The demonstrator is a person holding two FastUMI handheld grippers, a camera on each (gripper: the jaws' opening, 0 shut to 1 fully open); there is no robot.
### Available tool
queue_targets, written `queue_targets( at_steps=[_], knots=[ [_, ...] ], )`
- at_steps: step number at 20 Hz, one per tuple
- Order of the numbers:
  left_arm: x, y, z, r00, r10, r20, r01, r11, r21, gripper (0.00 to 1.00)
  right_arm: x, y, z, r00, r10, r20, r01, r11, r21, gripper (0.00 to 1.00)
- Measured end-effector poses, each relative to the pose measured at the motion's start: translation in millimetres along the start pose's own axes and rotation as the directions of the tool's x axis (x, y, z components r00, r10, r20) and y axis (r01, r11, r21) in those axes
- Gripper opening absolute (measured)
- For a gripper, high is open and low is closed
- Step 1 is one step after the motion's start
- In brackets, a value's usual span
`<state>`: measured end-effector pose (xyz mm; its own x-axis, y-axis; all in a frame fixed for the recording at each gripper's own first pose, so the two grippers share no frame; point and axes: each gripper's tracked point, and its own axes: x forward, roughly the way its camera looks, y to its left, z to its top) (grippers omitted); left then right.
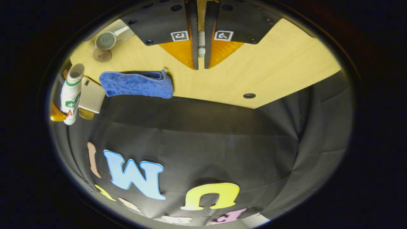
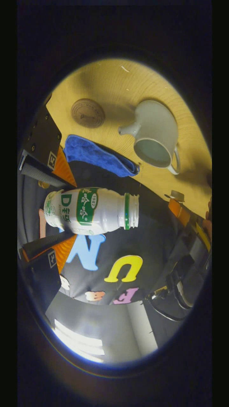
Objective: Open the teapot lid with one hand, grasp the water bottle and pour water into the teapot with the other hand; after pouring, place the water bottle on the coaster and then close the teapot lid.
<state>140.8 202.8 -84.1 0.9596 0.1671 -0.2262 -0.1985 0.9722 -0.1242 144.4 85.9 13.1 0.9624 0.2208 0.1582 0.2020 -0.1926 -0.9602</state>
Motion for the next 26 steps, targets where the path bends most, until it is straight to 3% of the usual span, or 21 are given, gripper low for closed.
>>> queue_targets(
  at_steps=[3, 6, 7, 10, 13, 16, 17, 19, 22, 26],
  knots=[
    [-1, -2, 1, 1.000, -0.014, 0.005, 0.014, 1.000, -0.013, 0.15, -2, 17, -1, 0.994, 0.103, -0.031, -0.094, 0.972, 0.218, 0.76],
    [-5, -9, 8, 0.998, -0.052, 0.021, 0.052, 0.998, -0.041, 0.19, -9, 33, 3, 0.982, 0.184, -0.032, -0.150, 0.881, 0.448, 0.76],
    [-5, -13, 10, 0.997, -0.064, 0.032, 0.065, 0.997, -0.044, 0.12, -14, 38, 7, 0.979, 0.201, -0.029, -0.157, 0.841, 0.518, 0.76],
    [-9, -23, 17, 0.993, -0.100, 0.055, 0.102, 0.994, -0.042, 0.16, -27, 45, 16, 0.971, 0.236, -0.030, -0.150, 0.708, 0.690, 0.76],
    [-13, -41, 20, 0.985, -0.155, 0.072, 0.158, 0.987, -0.035, 0.16, -34, 46, 14, 0.966, 0.253, -0.043, -0.108, 0.552, 0.827, 0.76],
    [-17, -63, 20, 0.975, -0.209, 0.079, 0.210, 0.978, -0.006, 0.19, -32, 48, 4, 0.963, 0.262, -0.068, -0.042, 0.393, 0.919, 0.76],
    [-19, -71, 20, 0.970, -0.230, 0.082, 0.230, 0.973, 0.007, 0.12, -33, 49, -2, 0.962, 0.260, -0.080, -0.014, 0.340, 0.940, 0.76],
    [-23, -88, 21, 0.958, -0.273, 0.089, 0.270, 0.962, 0.037, 0.15, -34, 49, -15, 0.962, 0.248, -0.110, 0.043, 0.261, 0.964, 0.76],
    [-32, -118, 20, 0.931, -0.353, 0.097, 0.346, 0.935, 0.076, 0.12, -38, 50, -31, 0.961, 0.235, -0.144, 0.092, 0.220, 0.971, 0.76],
    [-44, -157, 8, 0.891, -0.447, 0.079, 0.431, 0.887, 0.163, 0.19, -46, 59, -44, 0.956, 0.246, -0.159, 0.117, 0.175, 0.978, 0.76]
  ],
)
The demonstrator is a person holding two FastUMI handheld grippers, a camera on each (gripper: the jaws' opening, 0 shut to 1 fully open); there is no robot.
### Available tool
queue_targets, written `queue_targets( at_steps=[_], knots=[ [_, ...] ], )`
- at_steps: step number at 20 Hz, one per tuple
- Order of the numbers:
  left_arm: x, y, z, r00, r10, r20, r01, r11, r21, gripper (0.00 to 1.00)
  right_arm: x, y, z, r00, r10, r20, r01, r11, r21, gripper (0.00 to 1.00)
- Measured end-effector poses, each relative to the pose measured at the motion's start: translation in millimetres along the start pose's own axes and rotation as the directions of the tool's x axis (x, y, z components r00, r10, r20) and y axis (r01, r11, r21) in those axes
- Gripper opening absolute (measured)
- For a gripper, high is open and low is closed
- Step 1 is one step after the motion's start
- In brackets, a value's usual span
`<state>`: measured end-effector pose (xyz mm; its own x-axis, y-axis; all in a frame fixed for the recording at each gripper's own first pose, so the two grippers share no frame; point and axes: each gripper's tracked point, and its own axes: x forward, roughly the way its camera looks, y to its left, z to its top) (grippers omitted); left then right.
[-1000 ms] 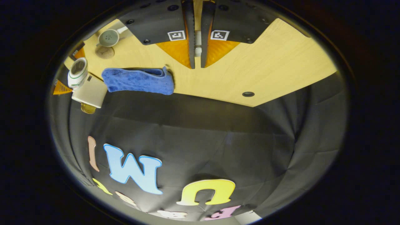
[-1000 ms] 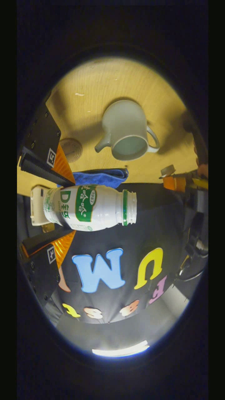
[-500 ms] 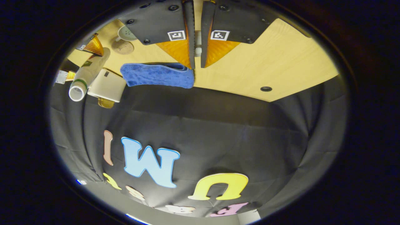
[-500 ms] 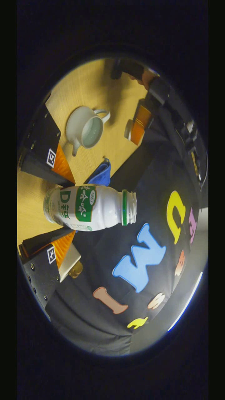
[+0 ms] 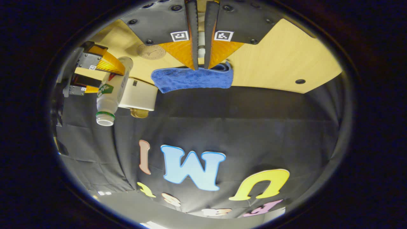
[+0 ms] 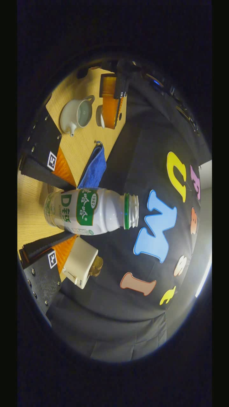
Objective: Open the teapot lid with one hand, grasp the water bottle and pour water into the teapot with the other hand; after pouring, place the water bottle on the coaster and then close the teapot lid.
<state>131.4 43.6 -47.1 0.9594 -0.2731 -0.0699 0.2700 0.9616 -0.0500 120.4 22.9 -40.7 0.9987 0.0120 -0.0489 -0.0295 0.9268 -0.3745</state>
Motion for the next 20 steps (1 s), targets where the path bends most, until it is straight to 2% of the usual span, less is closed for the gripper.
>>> queue_targets(
  at_steps=[3, 7, 10, 11, 12, 13, 15, 16, 20],
  knots=[
    [3, -19, -9, 0.999, -0.049, -0.022, 0.050, 0.998, 0.042, 0.19, 0, -10, -2, 1.000, -0.022, -0.004, 0.022, 1.000, -0.008, 0.76],
    [0, -26, -11, 0.998, -0.056, -0.024, 0.058, 0.995, 0.079, 0.19, 0, -14, -4, 1.000, -0.030, -0.007, 0.030, 1.000, 0.001, 0.76],
    [-3, -32, -11, 0.997, -0.068, -0.020, 0.069, 0.995, 0.078, 0.15, -1, -16, -4, 0.999, -0.033, -0.006, 0.033, 0.999, 0.009, 0.76],
    [-5, -34, -12, 0.998, -0.066, -0.019, 0.068, 0.994, 0.087, 0.19, 0, -18, -4, 0.999, -0.035, -0.006, 0.035, 0.999, 0.012, 0.76],
    [-7, -34, -12, 0.998, -0.064, -0.019, 0.065, 0.993, 0.099, 0.15, -1, -19, -4, 0.999, -0.036, -0.006, 0.036, 0.999, 0.015, 0.76],
    [-9, -35, -13, 0.998, -0.062, -0.019, 0.064, 0.992, 0.109, 0.19, -1, -20, -4, 0.999, -0.038, -0.006, 0.038, 0.999, 0.018, 0.76],
    [-13, -39, -13, 0.998, -0.058, -0.015, 0.060, 0.990, 0.129, 0.15, -1, -21, -3, 0.999, -0.041, -0.005, 0.041, 0.999, 0.022, 0.76],
    [-17, -40, -14, 0.998, -0.058, -0.017, 0.060, 0.988, 0.140, 0.19, -1, -20, -3, 0.999, -0.041, -0.005, 0.041, 0.999, 0.024, 0.76],
    [-21, -38, -19, 0.999, -0.038, -0.016, 0.040, 0.984, 0.173, 0.19, -1, -19, -5, 0.999, -0.033, -0.010, 0.033, 0.999, 0.038, 0.76]
  ],
)
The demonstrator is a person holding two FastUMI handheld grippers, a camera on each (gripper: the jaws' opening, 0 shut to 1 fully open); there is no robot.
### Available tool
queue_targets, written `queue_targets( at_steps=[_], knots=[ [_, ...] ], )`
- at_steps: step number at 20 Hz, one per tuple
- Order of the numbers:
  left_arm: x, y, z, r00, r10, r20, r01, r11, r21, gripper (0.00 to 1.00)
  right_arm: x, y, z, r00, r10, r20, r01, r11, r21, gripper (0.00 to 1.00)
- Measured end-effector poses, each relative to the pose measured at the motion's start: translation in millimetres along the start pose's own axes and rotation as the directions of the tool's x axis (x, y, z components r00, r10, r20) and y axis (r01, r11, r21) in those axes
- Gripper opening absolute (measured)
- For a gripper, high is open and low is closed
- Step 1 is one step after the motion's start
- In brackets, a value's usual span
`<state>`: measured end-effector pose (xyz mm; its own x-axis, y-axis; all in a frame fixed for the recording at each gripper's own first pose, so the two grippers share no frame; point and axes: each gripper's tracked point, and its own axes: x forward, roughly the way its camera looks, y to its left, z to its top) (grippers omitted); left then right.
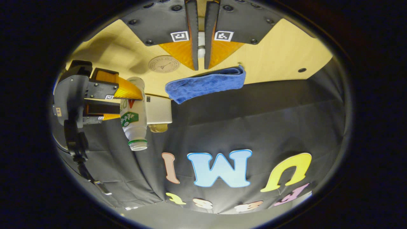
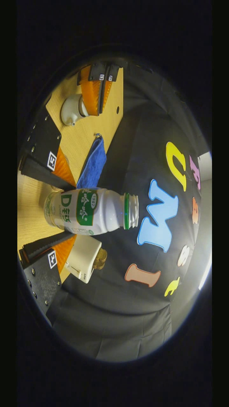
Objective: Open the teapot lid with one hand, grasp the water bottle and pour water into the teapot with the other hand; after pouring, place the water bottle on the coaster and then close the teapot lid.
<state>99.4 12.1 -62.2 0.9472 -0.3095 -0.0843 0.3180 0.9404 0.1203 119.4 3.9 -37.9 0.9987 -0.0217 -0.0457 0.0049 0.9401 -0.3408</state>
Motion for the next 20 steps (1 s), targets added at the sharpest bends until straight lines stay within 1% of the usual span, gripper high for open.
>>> queue_targets(
  at_steps=[2, 3, 4, 5, 8, 10, 11, 15, 18, 20],
  knots=[
    [2, -1, -4, 1.000, -0.002, -0.007, 0.002, 1.000, -0.001, 0.19, 1, 1, -2, 1.000, 0.003, -0.005, -0.003, 1.000, -0.001, 0.76],
    [2, -1, -6, 1.000, -0.002, -0.014, 0.002, 1.000, 0.001, 0.15, 1, 1, -2, 1.000, 0.003, -0.007, -0.003, 1.000, 0.000, 0.76],
    [2, -1, -7, 1.000, 0.002, -0.018, -0.002, 1.000, 0.003, 0.15, 1, 0, -2, 1.000, 0.004, -0.007, -0.004, 1.000, 0.001, 0.76],
    [3, -1, -8, 1.000, 0.000, -0.020, 0.000, 1.000, 0.003, 0.19, 1, 0, -3, 1.000, 0.003, -0.008, -0.003, 1.000, 0.001, 0.76],
    [4, -3, -10, 1.000, 0.007, -0.017, -0.007, 1.000, -0.004, 0.20, 2, 3, -4, 1.000, 0.009, -0.013, -0.009, 1.000, 0.003, 0.76],
    [3, 0, -8, 1.000, 0.011, -0.012, -0.011, 1.000, -0.007, 0.27, 3, 4, -6, 1.000, 0.015, -0.016, -0.015, 1.000, 0.006, 0.76],
    [2, 0, -6, 1.000, 0.012, -0.004, -0.012, 1.000, -0.012, 0.22, 3, 5, -6, 1.000, 0.016, -0.017, -0.016, 1.000, 0.007, 0.76],
    [-2, 10, 6, 0.999, 0.028, 0.039, -0.026, 0.998, -0.053, 0.23, 3, 6, -7, 1.000, 0.025, -0.018, -0.025, 0.999, 0.032, 0.76],
    [-5, 29, 10, 0.996, 0.077, 0.053, -0.073, 0.994, -0.087, 0.23, 3, 11, -9, 0.998, 0.056, -0.024, -0.054, 0.996, 0.073, 0.76],
    [-10, 52, 11, 0.988, 0.141, 0.054, -0.133, 0.983, -0.126, 0.24, 2, 19, -7, 0.995, 0.099, -0.015, -0.096, 0.986, 0.139, 0.76]
  ],
)
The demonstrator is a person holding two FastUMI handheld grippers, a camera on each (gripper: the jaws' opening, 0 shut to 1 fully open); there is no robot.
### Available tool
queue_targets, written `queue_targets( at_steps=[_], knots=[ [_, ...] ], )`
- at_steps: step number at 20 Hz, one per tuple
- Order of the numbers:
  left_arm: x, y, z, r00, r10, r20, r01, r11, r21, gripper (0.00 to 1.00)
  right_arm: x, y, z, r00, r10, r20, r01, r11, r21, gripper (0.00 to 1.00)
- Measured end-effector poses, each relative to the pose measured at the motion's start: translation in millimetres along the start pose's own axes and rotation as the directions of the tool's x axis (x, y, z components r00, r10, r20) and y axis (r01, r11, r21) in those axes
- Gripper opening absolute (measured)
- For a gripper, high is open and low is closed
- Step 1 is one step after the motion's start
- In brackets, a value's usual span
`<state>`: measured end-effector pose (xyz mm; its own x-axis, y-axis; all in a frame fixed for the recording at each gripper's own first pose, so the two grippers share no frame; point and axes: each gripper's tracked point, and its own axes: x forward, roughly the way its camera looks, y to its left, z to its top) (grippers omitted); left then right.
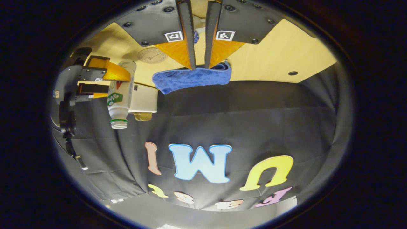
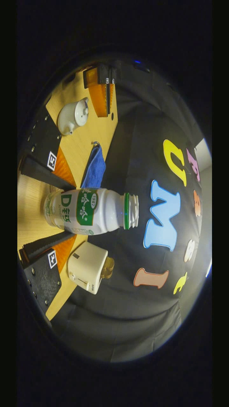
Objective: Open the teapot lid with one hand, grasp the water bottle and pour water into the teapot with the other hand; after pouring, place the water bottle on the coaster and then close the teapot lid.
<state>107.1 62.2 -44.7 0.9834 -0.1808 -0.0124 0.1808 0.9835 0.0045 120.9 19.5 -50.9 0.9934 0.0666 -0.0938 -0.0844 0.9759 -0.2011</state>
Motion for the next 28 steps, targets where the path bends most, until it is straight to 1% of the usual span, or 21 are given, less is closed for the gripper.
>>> queue_targets(
  at_steps=[2, 4, 6, 9, 15, 16, 25, 28],
  knots=[
    [-1, 14, 1, 0.999, 0.034, -0.003, -0.034, 0.999, -0.030, 0.24, 1, 7, 3, 0.999, 0.050, 0.005, -0.050, 0.996, 0.079, 0.76],
    [-1, 25, 0, 0.998, 0.063, -0.005, -0.064, 0.997, -0.035, 0.24, 6, 12, 9, 0.995, 0.096, 0.014, -0.097, 0.981, 0.169, 0.76],
    [0, 31, -2, 0.997, 0.082, -0.012, -0.082, 0.996, -0.029, 0.23, 13, 13, 10, 0.993, 0.117, 0.007, -0.116, 0.971, 0.209, 0.75],
    [-2, 36, -1, 0.995, 0.097, -0.014, -0.098, 0.995, -0.028, 0.23, 25, 16, 11, 0.991, 0.135, -0.005, -0.131, 0.968, 0.213, 0.76],
    [-4, 47, 2, 0.992, 0.124, -0.006, -0.124, 0.991, -0.049, 0.23, 50, 36, 6, 0.984, 0.175, -0.036, -0.165, 0.969, 0.184, 0.76],
    [-3, 47, 1, 0.992, 0.127, -0.007, -0.127, 0.990, -0.056, 0.31, 52, 39, 3, 0.982, 0.181, -0.045, -0.171, 0.969, 0.179, 0.76],
    [-5, 54, 3, 0.990, 0.142, -0.006, -0.142, 0.986, -0.082, 0.29, 63, 43, -13, 0.979, 0.185, -0.083, -0.168, 0.970, 0.178, 0.76],
    [-5, 54, 1, 0.990, 0.144, -0.009, -0.144, 0.986, -0.081, 0.29, 63, 44, -11, 0.980, 0.185, -0.078, -0.170, 0.970, 0.172, 0.76]
  ],
)
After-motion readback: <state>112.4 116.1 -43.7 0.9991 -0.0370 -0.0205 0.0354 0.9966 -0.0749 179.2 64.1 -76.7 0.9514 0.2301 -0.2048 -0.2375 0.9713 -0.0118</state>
